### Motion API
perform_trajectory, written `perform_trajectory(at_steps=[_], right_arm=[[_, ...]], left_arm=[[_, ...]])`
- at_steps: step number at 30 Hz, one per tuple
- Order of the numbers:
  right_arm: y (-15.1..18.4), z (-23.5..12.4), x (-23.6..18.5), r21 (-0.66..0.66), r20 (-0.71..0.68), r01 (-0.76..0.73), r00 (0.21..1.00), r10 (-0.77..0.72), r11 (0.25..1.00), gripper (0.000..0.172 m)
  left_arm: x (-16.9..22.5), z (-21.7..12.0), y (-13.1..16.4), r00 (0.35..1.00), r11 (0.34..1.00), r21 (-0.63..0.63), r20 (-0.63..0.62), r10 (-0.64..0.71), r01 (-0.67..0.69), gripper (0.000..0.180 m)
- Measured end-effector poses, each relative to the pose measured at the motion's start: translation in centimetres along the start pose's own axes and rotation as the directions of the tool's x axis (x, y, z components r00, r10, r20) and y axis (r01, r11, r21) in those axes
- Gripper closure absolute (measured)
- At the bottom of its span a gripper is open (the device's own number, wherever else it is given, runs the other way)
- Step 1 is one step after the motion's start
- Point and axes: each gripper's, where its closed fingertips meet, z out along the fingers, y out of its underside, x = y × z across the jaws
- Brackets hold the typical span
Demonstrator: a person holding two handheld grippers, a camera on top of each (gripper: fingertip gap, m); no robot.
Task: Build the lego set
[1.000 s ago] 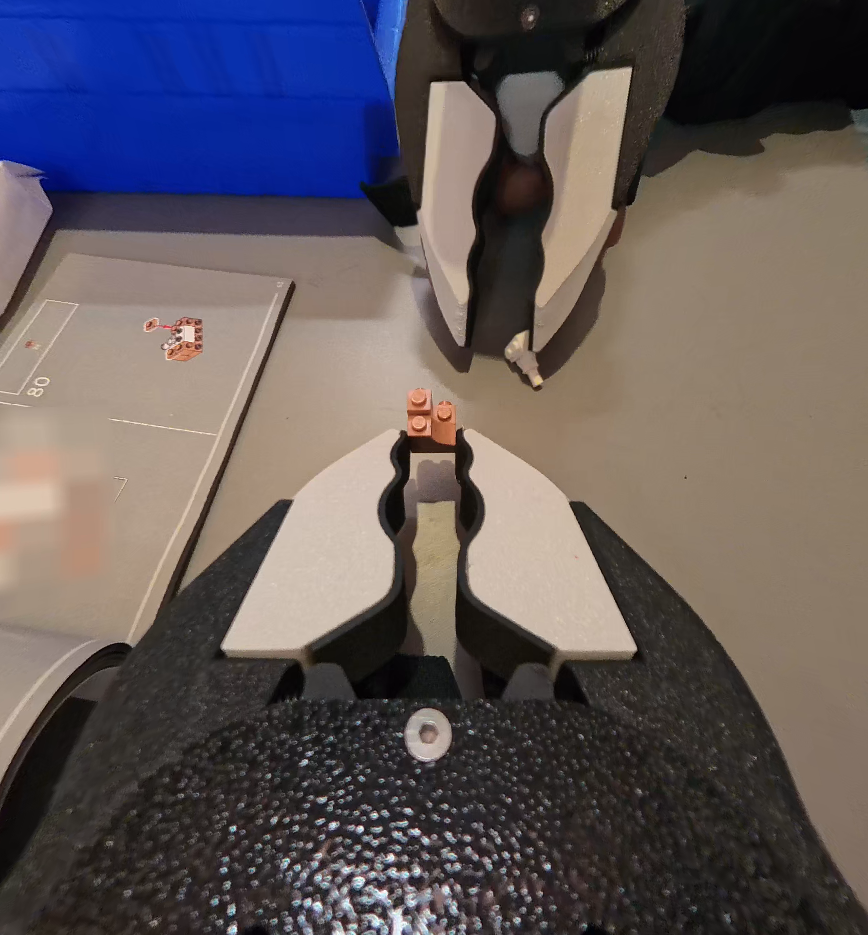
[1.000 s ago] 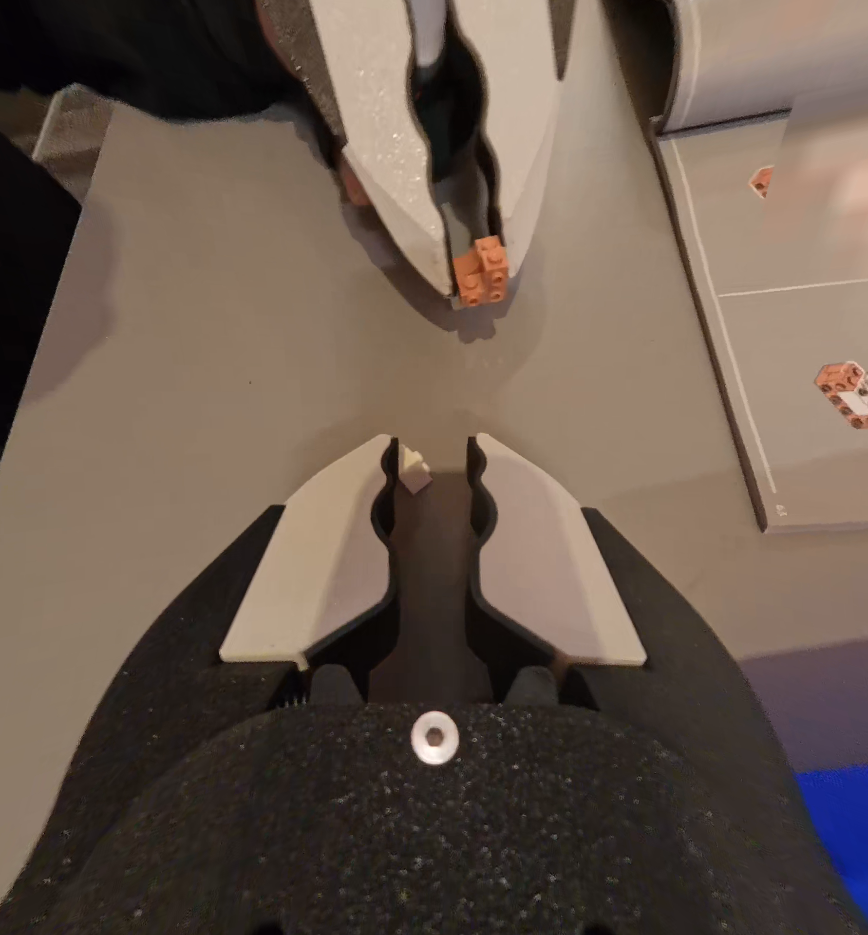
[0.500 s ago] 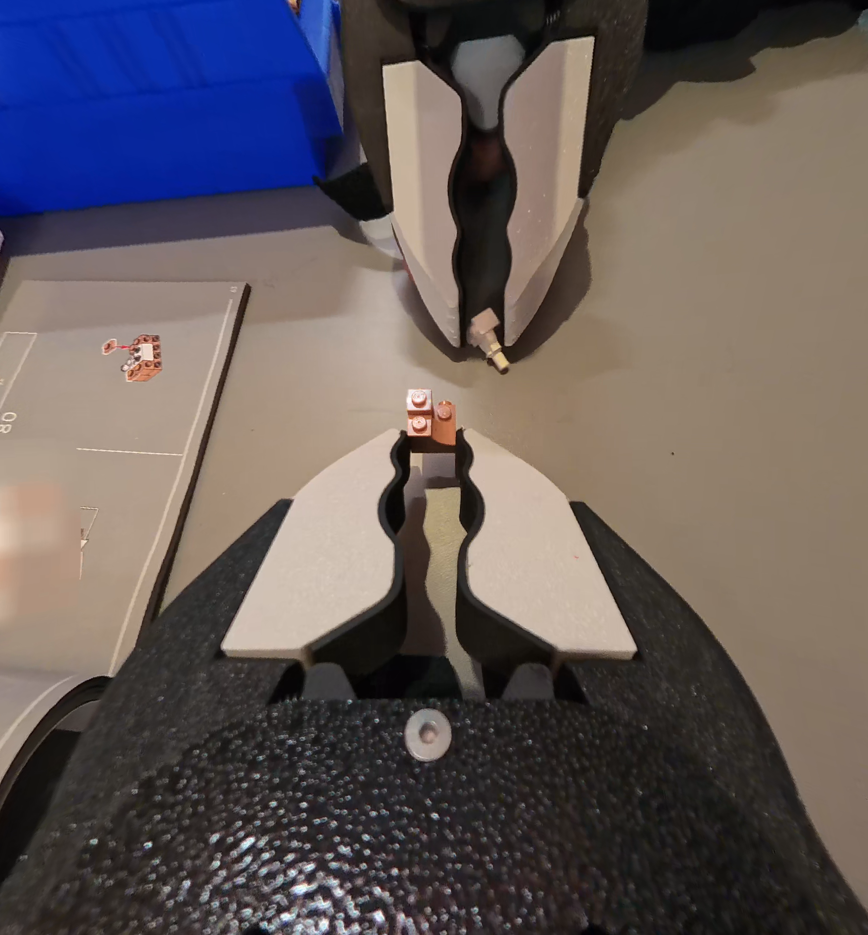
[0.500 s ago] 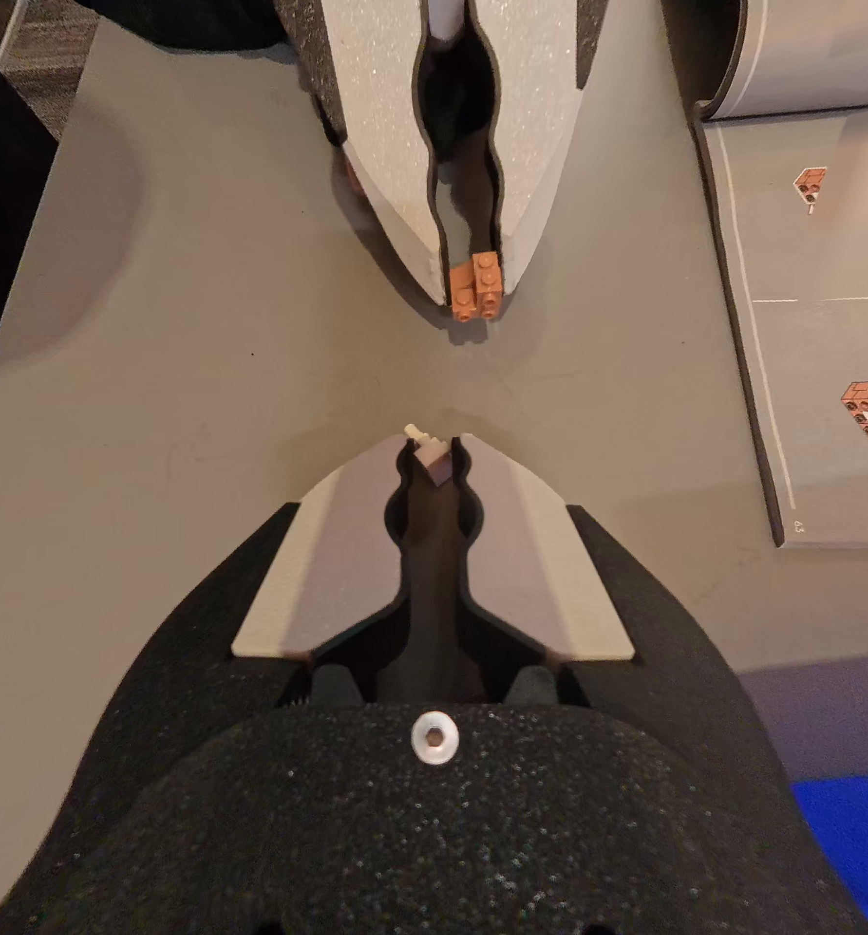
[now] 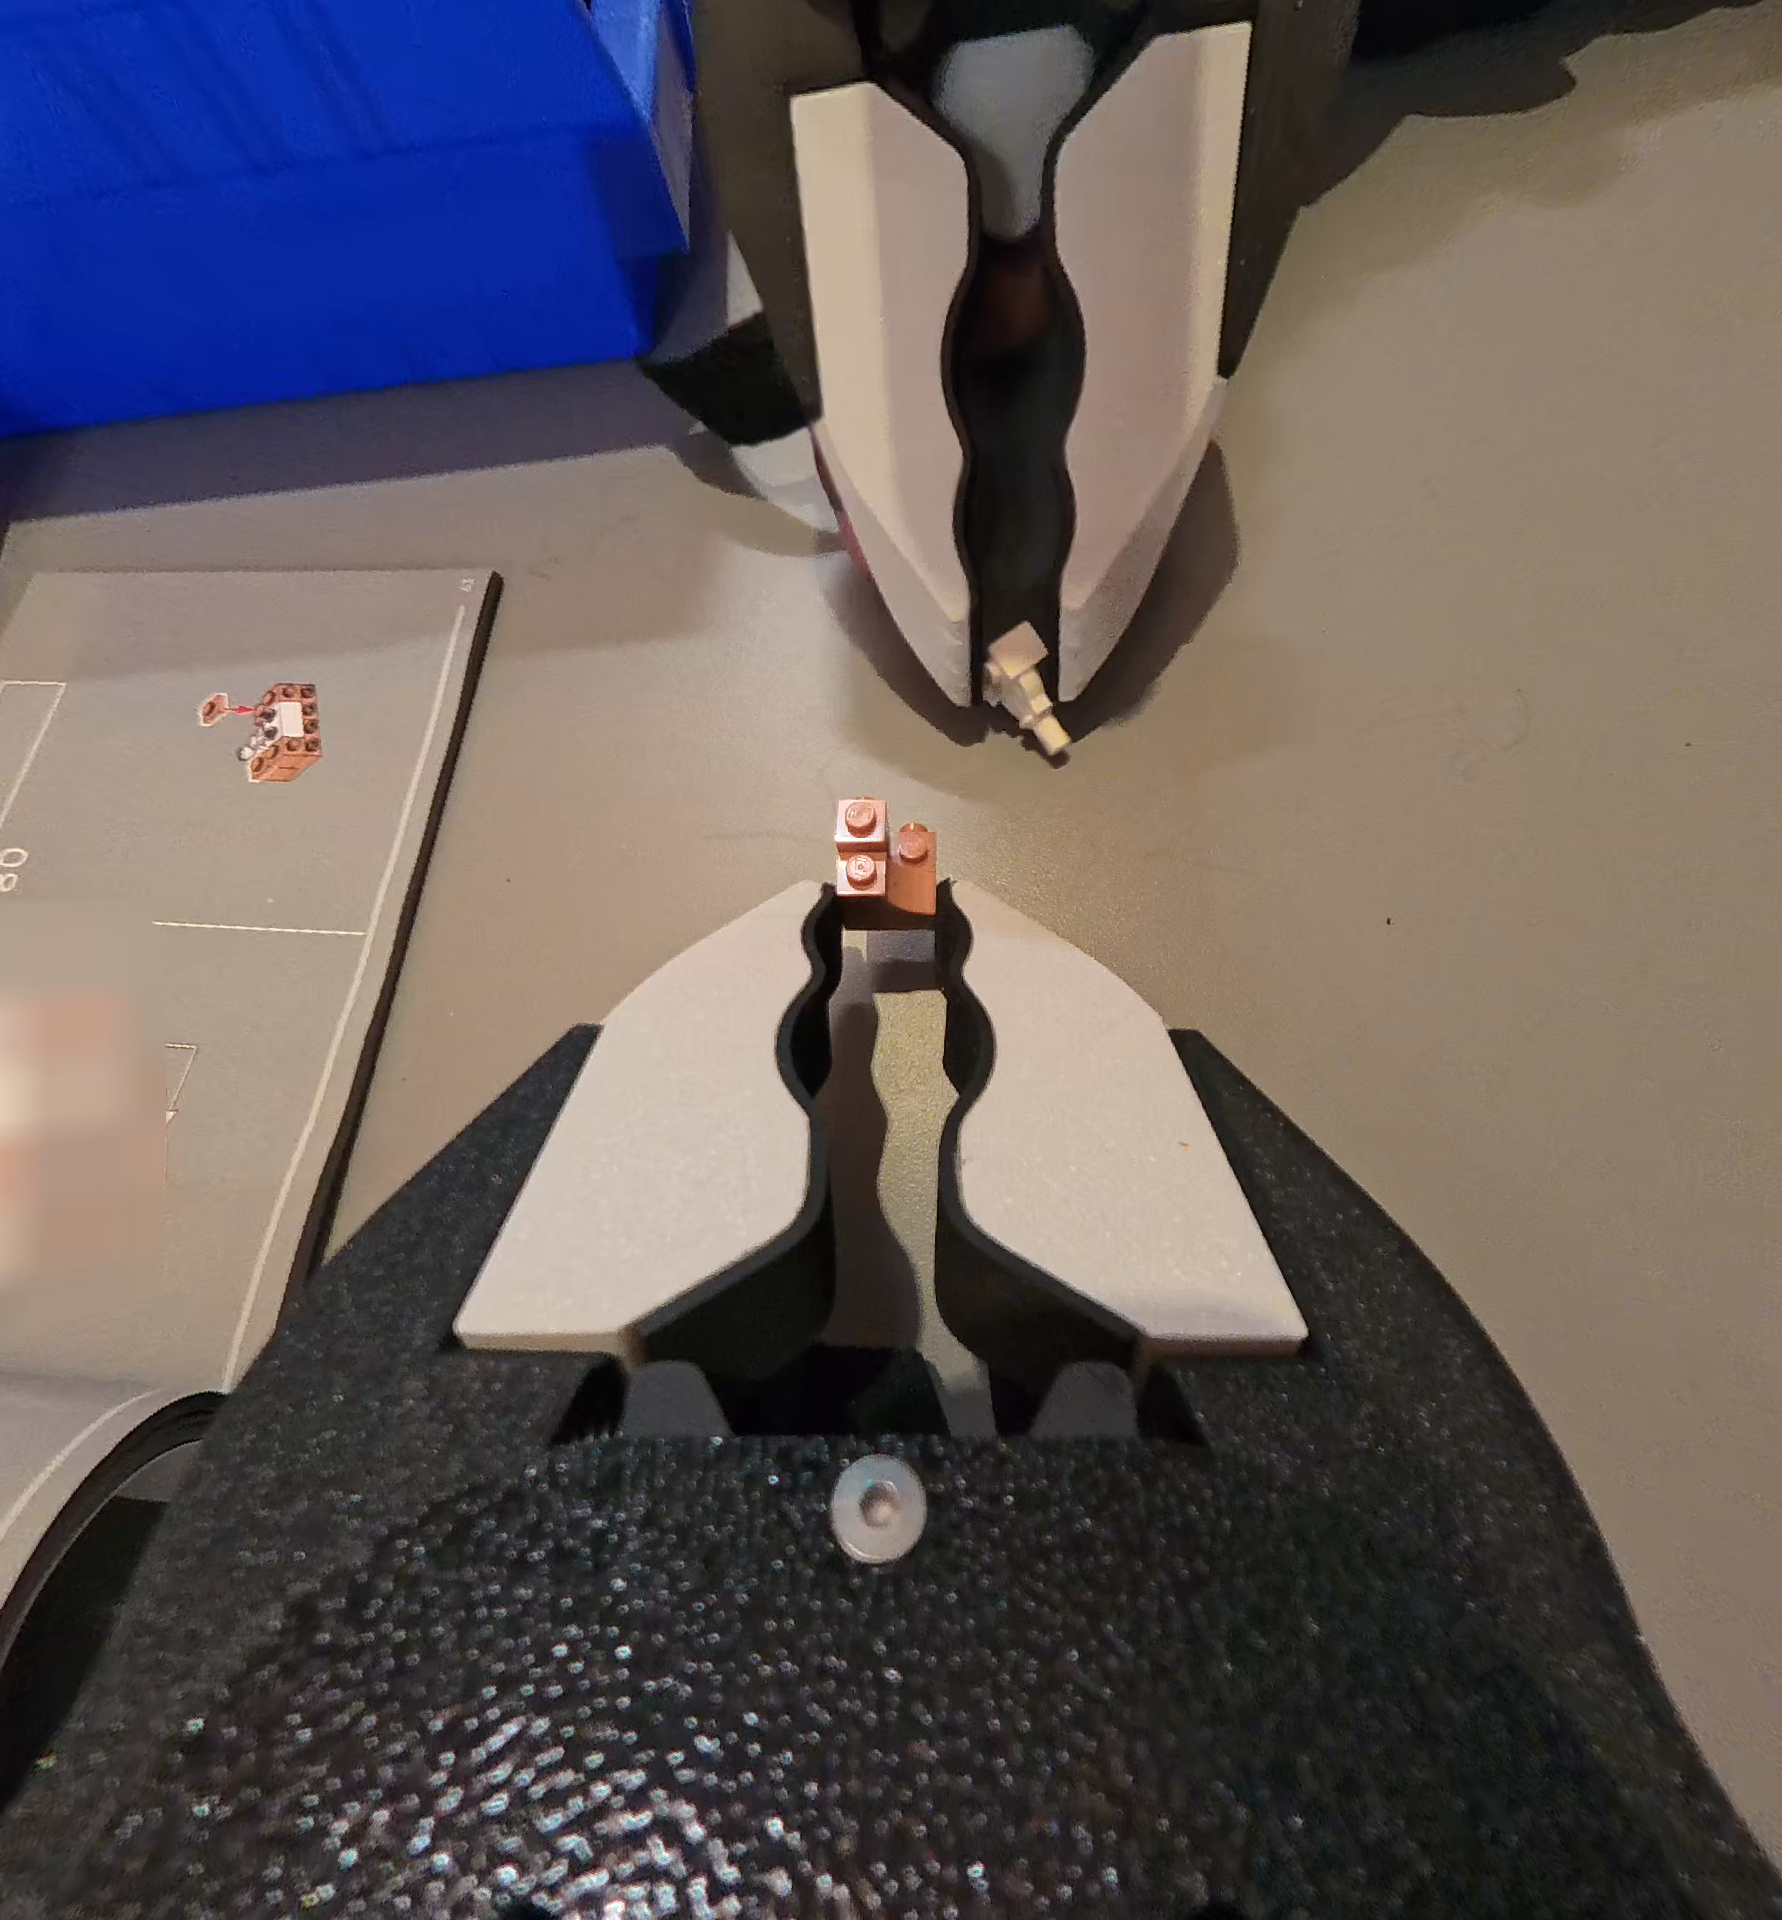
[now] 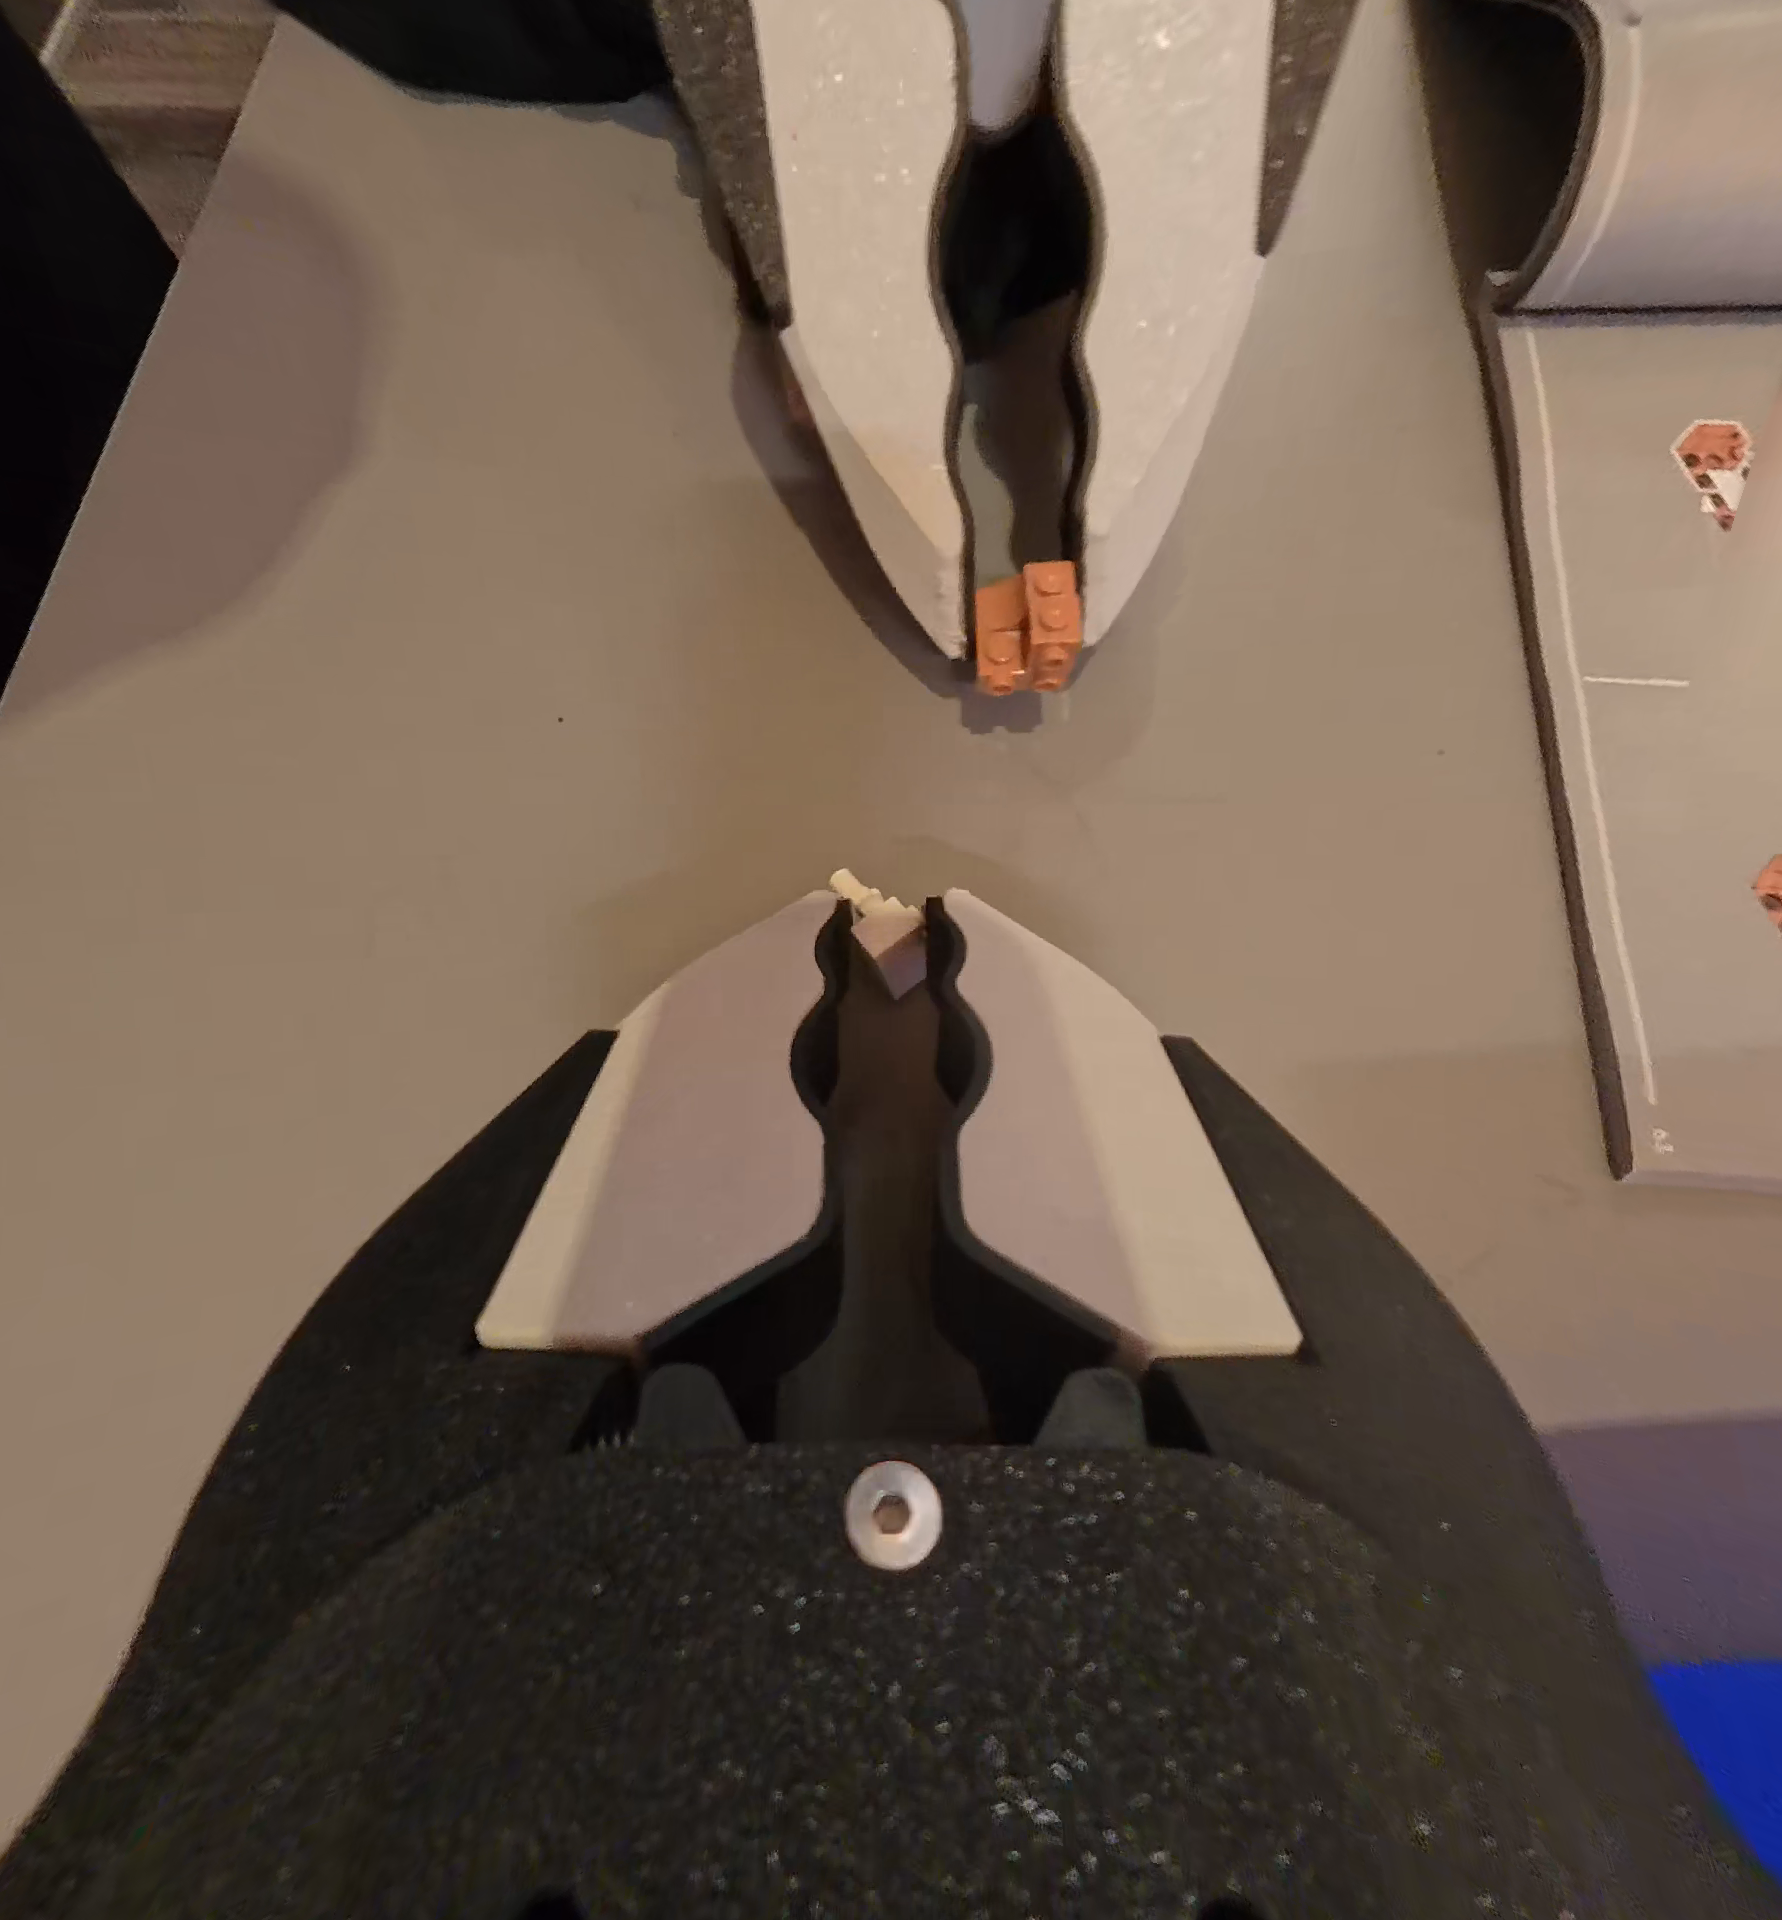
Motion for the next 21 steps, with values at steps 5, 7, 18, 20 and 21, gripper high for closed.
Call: perform_trajectory(at_steps=[5,7,18,20,21], right_arm=[[-0.2,0.1,-0.3,0.010,0.001,0.036,0.999,-0.036,0.999,0.158],[-0.5,0.0,-0.3,0.028,-0.001,0.036,0.999,-0.036,0.999,0.158],[-2.4,-0.6,0.9,0.129,-0.191,0.252,0.955,-0.225,0.959,0.158],[-2.3,-0.4,1.1,0.111,-0.205,0.253,0.952,-0.227,0.961,0.158],[-2.2,-0.4,1.3,0.101,-0.213,0.251,0.951,-0.226,0.963,0.158]], left_arm=[[0.0,0.0,0.0,1.000,1.000,-0.002,0.000,0.001,-0.001,0.164],[0.0,0.0,0.0,1.000,1.000,-0.002,0.000,0.000,0.000,0.164],[0.0,-0.1,-0.1,1.000,1.000,0.009,-0.006,-0.015,0.015,0.164],[0.0,-0.1,-0.1,1.000,1.000,0.009,-0.006,-0.015,0.015,0.164],[0.0,-0.1,-0.1,1.000,1.000,0.008,-0.006,-0.014,0.014,0.164]])
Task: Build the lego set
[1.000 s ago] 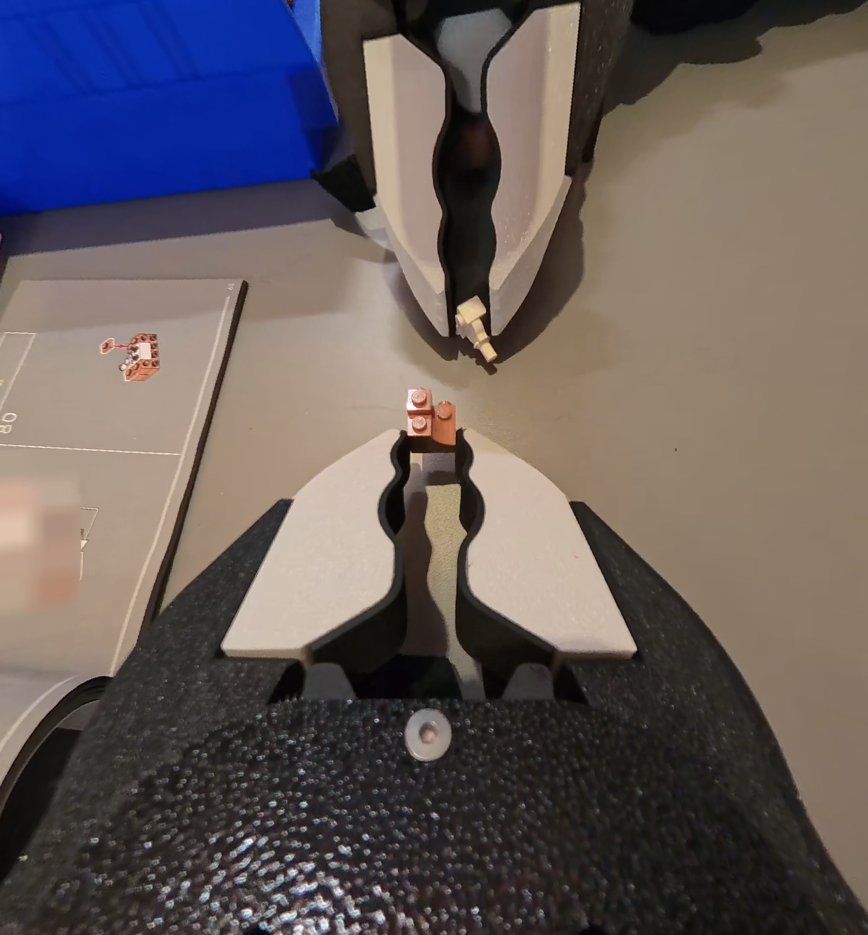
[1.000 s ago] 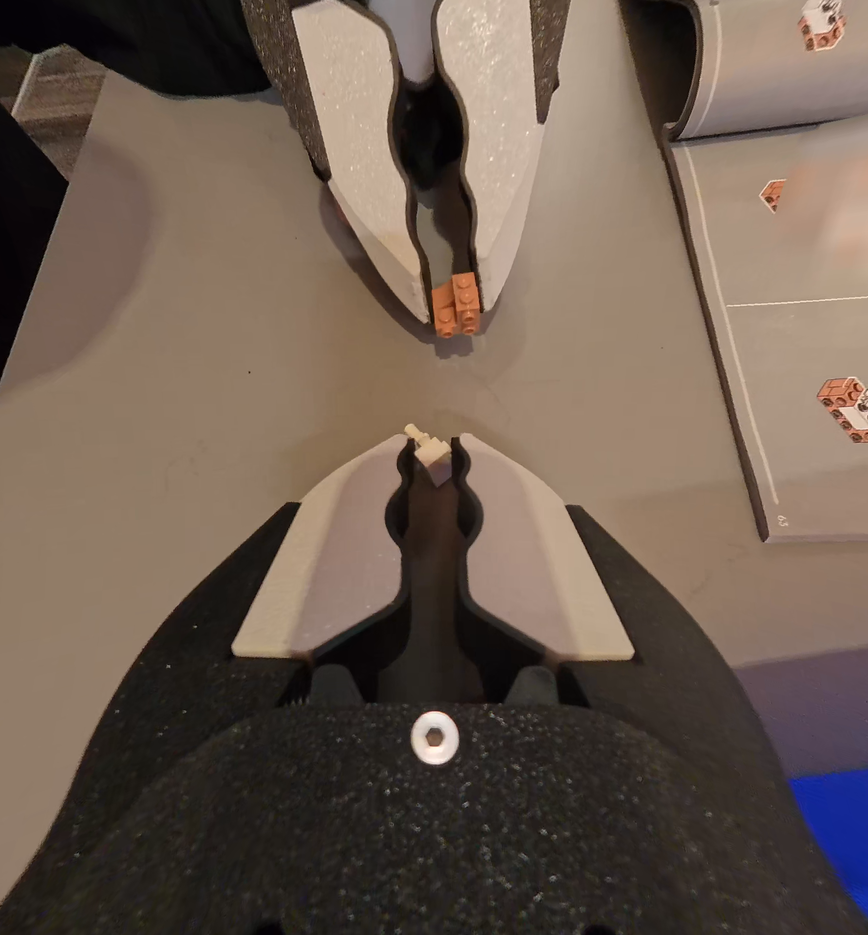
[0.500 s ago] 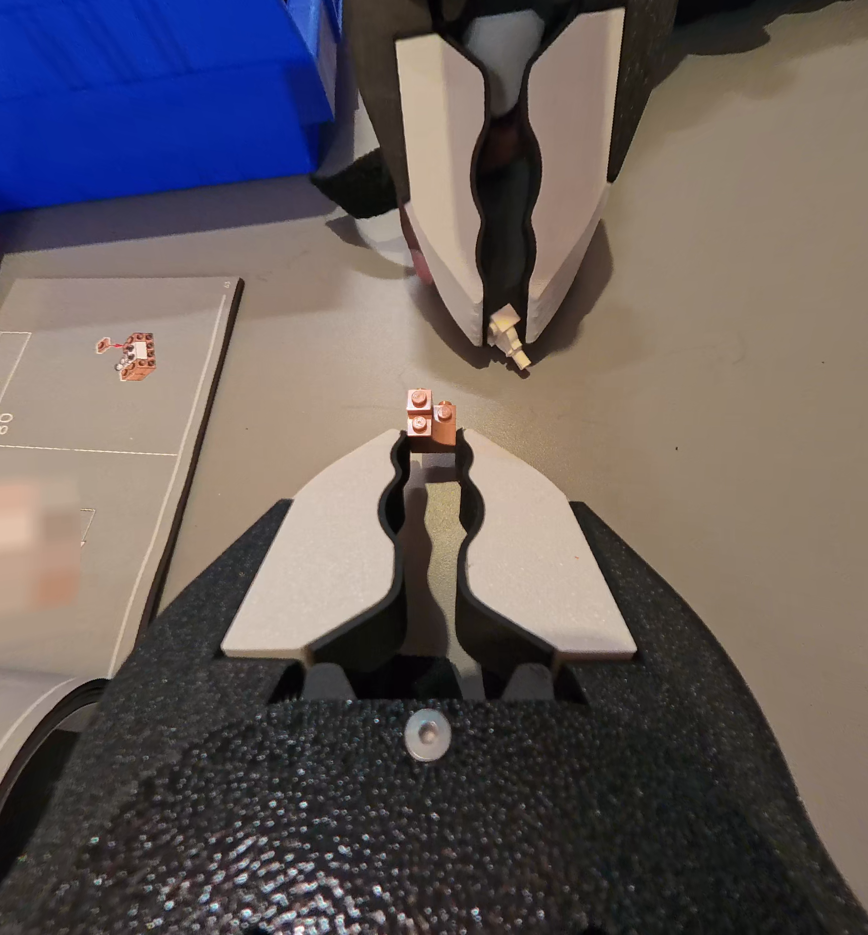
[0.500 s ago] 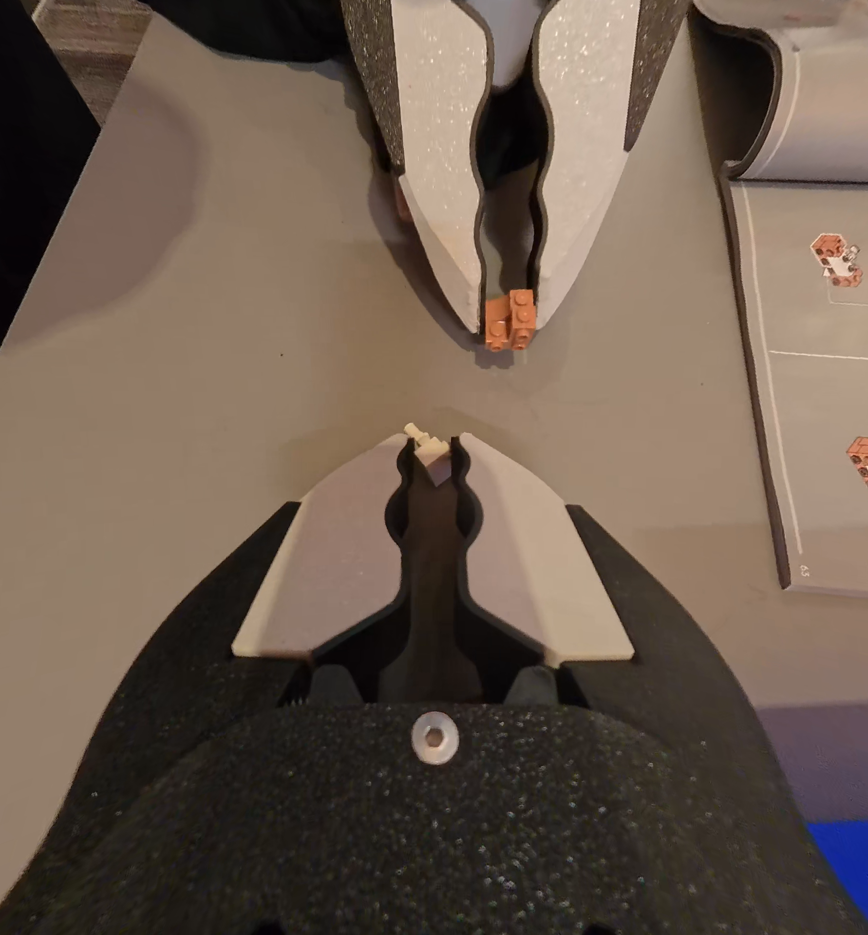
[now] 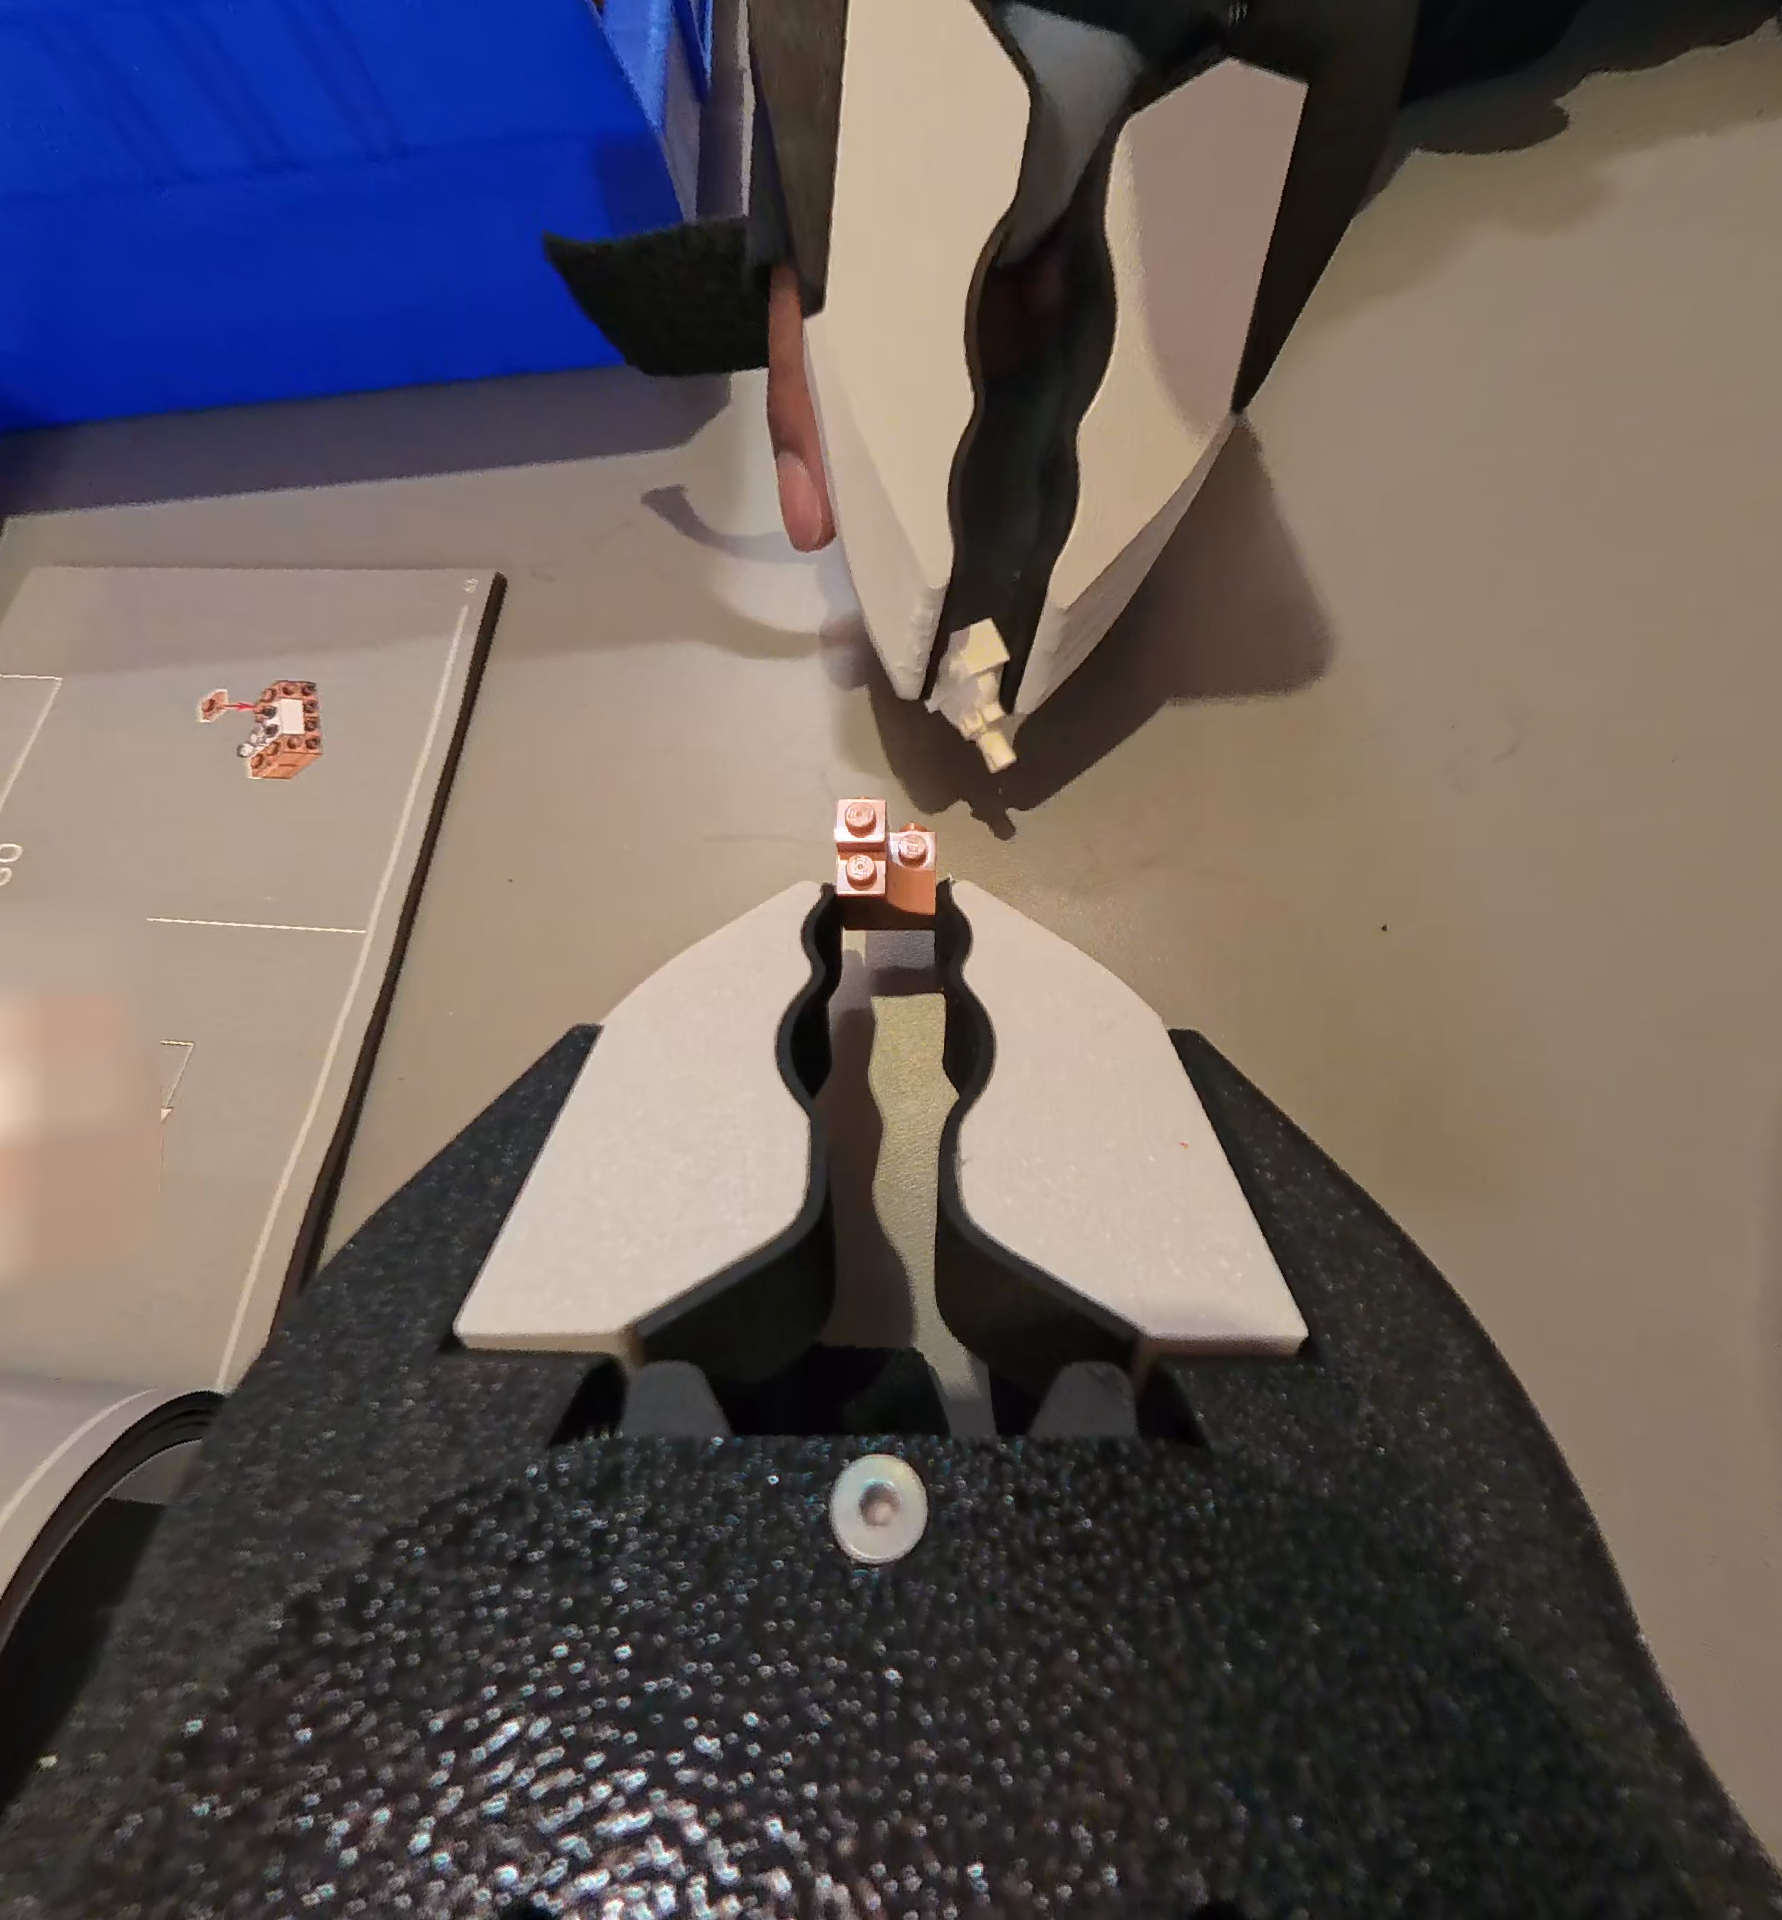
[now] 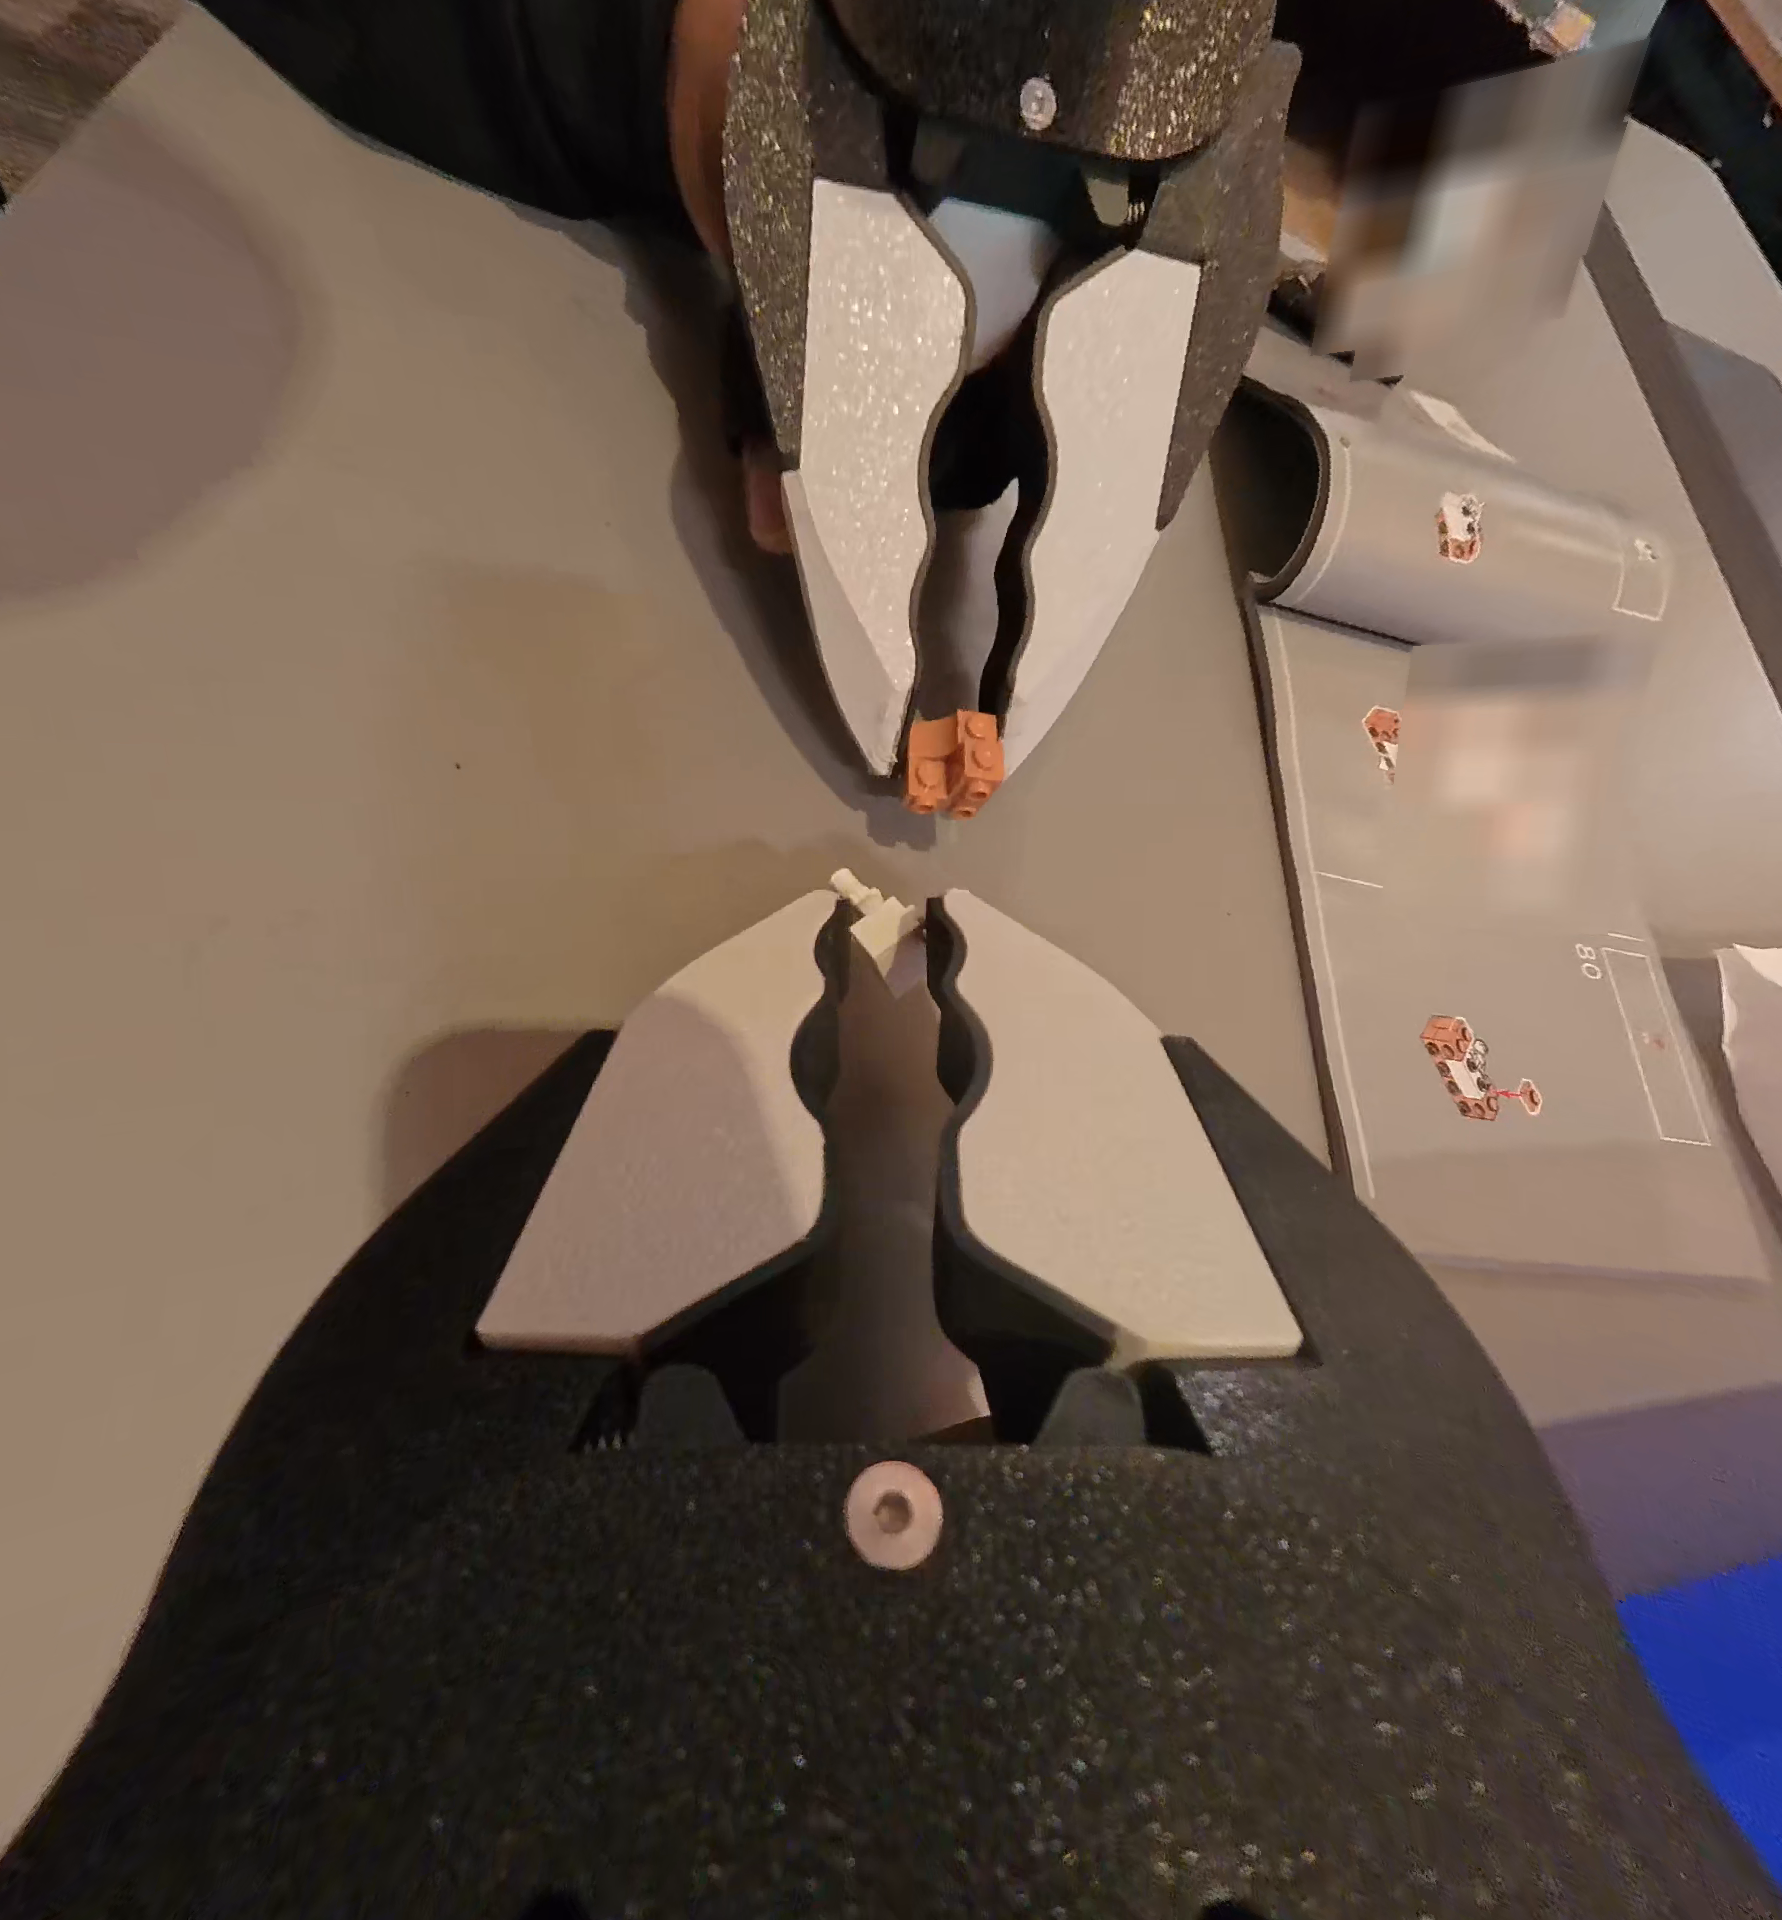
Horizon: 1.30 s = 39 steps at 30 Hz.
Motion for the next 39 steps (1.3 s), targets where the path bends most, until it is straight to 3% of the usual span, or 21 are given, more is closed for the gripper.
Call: perform_trajectory(at_steps=[13,23,39], right_arm=[[-0.3,0.0,0.5,0.020,-0.028,-0.005,1.000,0.005,1.000,0.158],[-1.4,0.1,1.8,0.086,-0.140,0.026,0.990,-0.014,0.996,0.158],[-2.7,0.6,2.5,0.125,-0.227,0.040,0.974,-0.011,0.991,0.158]], left_arm=[[-0.1,-0.1,-0.1,1.000,1.000,0.006,-0.002,-0.010,0.010,0.164],[-0.2,-0.1,-0.1,1.000,1.000,0.009,-0.001,-0.020,0.020,0.164],[-1.0,-0.4,-0.6,0.988,0.987,0.054,0.018,-0.152,0.151,0.164]])
